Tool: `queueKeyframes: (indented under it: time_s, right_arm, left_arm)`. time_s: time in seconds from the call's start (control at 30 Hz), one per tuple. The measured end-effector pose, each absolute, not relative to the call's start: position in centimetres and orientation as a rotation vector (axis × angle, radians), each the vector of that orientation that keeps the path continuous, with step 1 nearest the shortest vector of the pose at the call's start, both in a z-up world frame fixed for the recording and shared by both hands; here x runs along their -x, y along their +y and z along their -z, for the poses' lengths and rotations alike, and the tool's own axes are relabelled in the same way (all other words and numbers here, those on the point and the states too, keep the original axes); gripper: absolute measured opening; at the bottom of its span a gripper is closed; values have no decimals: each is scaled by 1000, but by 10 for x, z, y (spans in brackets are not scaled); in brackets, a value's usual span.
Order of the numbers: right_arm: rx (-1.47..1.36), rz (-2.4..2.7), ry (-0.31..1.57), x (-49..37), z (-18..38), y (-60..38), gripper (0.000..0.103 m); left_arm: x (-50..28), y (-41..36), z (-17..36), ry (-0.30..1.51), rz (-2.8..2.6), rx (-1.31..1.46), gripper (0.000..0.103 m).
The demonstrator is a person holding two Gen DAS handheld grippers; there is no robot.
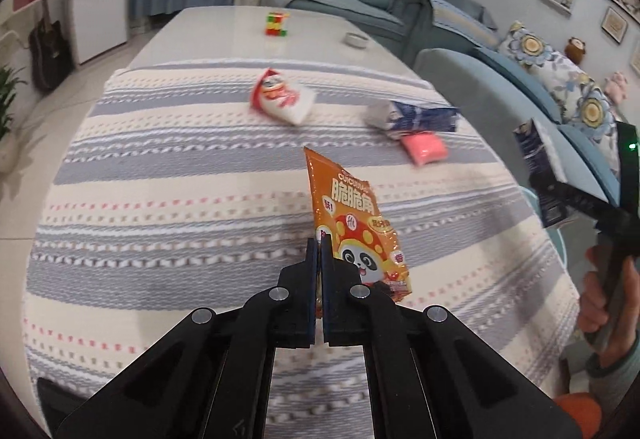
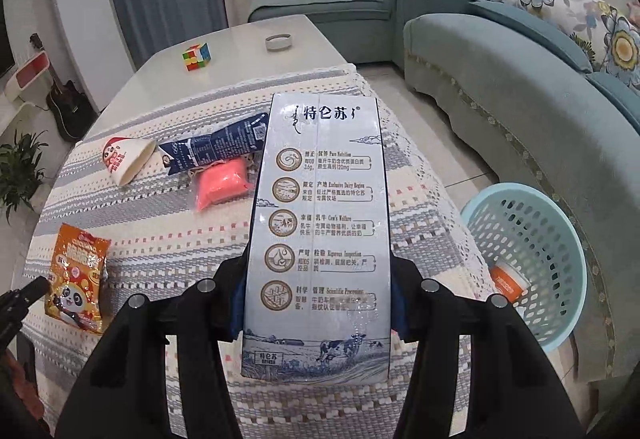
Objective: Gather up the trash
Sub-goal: 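Carry snack bag and milk carton over the blue basket and release both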
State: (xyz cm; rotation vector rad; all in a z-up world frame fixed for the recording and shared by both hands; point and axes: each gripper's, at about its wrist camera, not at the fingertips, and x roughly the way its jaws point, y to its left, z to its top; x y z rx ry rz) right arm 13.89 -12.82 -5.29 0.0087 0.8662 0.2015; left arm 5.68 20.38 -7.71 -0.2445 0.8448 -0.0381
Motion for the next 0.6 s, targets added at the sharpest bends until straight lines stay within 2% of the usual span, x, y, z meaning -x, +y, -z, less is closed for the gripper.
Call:
queueKeyframes:
  time_s: [0.3, 0.6]
  right_arm:
    - [-18, -204, 851, -135, 53, -134, 50]
    - [-63, -169, 752, -114, 24, -177, 50]
  left_arm:
    - [-68, 171, 72, 825, 120, 237, 0]
    - [-95, 110, 11, 712, 242, 198, 0]
